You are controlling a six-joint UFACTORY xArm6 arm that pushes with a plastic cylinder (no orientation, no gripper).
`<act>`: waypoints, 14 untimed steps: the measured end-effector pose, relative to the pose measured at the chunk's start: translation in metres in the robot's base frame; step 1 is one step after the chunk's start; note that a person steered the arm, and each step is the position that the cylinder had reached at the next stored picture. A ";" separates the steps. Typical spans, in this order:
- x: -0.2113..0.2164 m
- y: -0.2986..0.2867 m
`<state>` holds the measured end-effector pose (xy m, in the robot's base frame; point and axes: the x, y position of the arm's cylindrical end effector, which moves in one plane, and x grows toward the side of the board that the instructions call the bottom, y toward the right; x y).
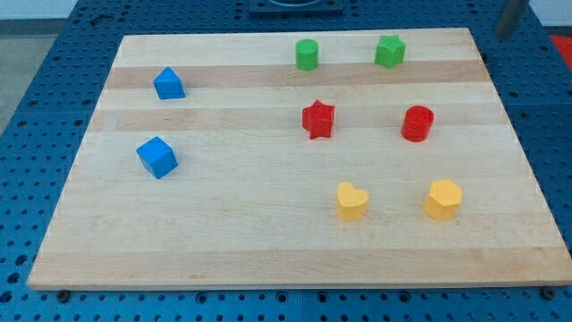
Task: Move the green star slightly down
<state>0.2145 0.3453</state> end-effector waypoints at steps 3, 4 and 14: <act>0.015 -0.031; 0.015 -0.067; 0.047 -0.176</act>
<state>0.2618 0.1689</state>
